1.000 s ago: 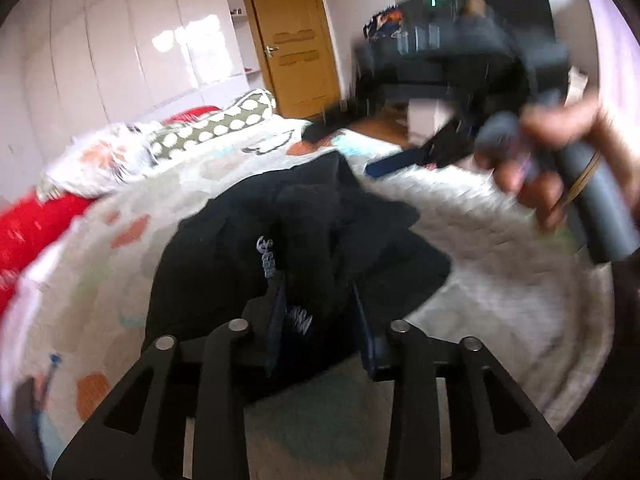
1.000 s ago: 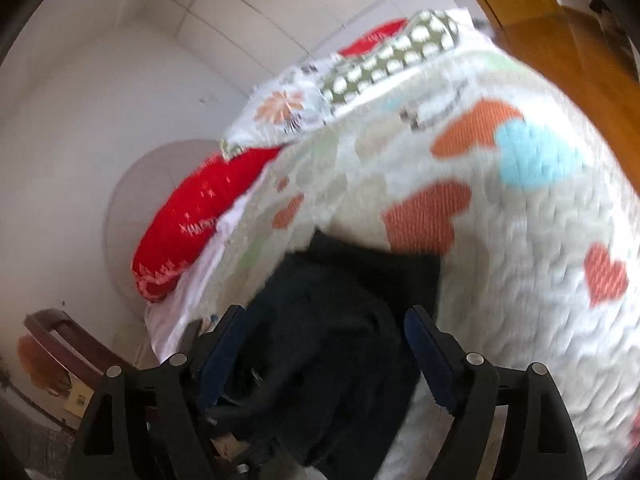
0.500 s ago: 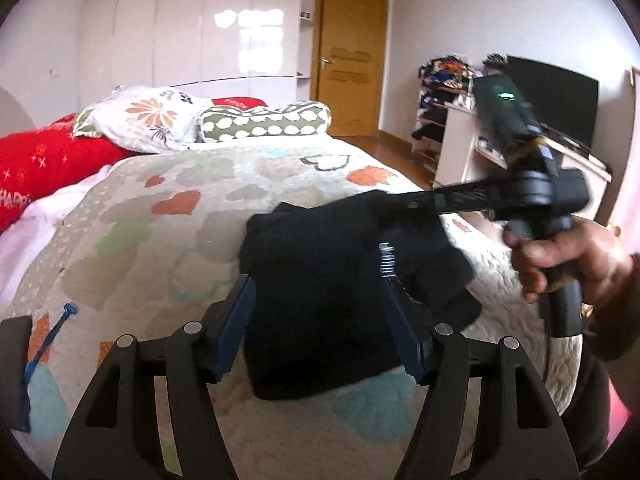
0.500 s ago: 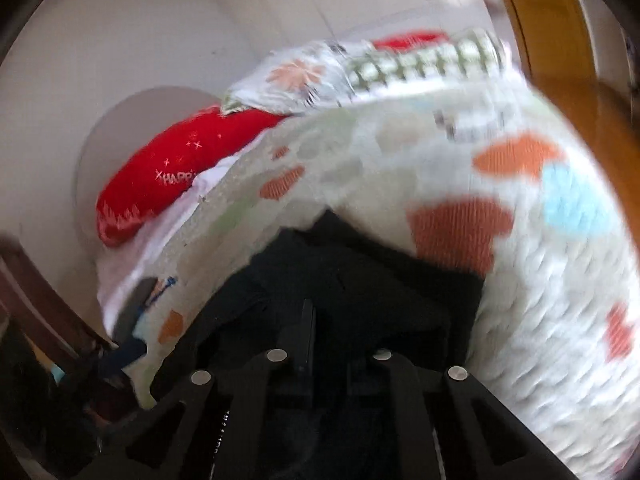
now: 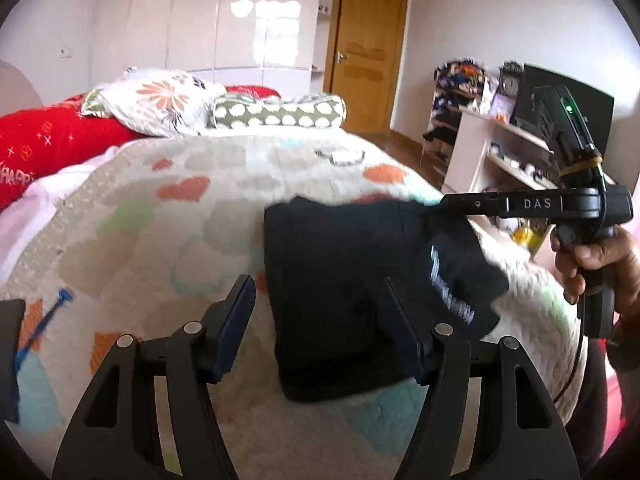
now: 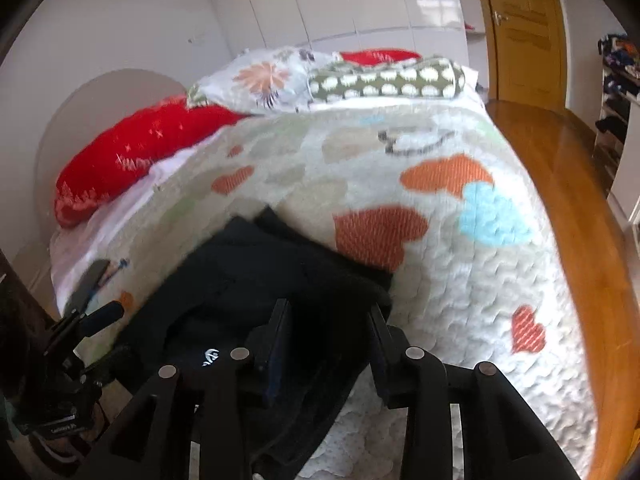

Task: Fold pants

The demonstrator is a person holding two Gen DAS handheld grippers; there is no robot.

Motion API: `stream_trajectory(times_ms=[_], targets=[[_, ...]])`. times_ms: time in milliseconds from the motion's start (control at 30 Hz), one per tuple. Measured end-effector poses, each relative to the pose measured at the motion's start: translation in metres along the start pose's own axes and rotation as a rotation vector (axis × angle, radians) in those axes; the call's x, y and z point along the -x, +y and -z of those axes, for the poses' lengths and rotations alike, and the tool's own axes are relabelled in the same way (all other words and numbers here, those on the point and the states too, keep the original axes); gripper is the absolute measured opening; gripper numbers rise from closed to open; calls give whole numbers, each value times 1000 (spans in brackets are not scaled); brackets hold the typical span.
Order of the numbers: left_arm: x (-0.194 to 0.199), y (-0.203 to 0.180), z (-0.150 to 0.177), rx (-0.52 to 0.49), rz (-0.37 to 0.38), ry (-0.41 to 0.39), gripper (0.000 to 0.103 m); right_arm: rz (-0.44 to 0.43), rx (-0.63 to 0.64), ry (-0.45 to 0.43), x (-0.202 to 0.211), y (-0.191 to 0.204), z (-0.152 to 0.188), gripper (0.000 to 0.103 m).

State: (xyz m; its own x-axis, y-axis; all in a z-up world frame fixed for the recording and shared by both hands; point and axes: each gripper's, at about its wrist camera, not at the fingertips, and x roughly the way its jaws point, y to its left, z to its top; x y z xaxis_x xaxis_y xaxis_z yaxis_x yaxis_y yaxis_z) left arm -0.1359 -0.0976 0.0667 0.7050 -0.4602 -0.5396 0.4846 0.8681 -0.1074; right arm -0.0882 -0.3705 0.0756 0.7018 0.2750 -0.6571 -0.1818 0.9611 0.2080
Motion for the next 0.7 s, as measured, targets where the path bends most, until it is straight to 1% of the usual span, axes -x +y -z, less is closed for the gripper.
stream_trajectory(times_ms=[67,133,167,200,267,300,333,400,467,533,567,633,700], targets=[[-11,1,-4,2,-21,24,65,29,28,-24,3,11,-10,44],[-24,2,-2,5,-24,61,65,101,41,-30,2,17,-21,45],[-31,3,0,10,-16,81,65,116,36,-35,3,19,-23,45],[-37,5,5,27,2,105,65,88,24,-46,1,20,-28,45],[-45,9,13,77,27,133,65,-4,23,-47,-7,30,-34,45],[-46,12,16,106,37,135,65,-43,44,-35,-15,37,-35,45],[-46,15,16,123,51,133,65,-57,72,-11,-29,46,-36,45],[-47,17,17,132,65,137,66,-25,114,49,-58,59,-38,45],[-48,18,20,141,72,132,66,11,153,90,-87,70,-37,45],[-49,17,21,137,70,129,66,90,216,161,-118,77,-36,45],[-49,17,21,136,67,129,66,115,237,190,-129,77,-34,45],[-51,17,22,137,69,130,66,138,264,208,-147,77,-34,45],[-52,19,22,147,80,132,66,140,242,209,-154,70,-39,45]])
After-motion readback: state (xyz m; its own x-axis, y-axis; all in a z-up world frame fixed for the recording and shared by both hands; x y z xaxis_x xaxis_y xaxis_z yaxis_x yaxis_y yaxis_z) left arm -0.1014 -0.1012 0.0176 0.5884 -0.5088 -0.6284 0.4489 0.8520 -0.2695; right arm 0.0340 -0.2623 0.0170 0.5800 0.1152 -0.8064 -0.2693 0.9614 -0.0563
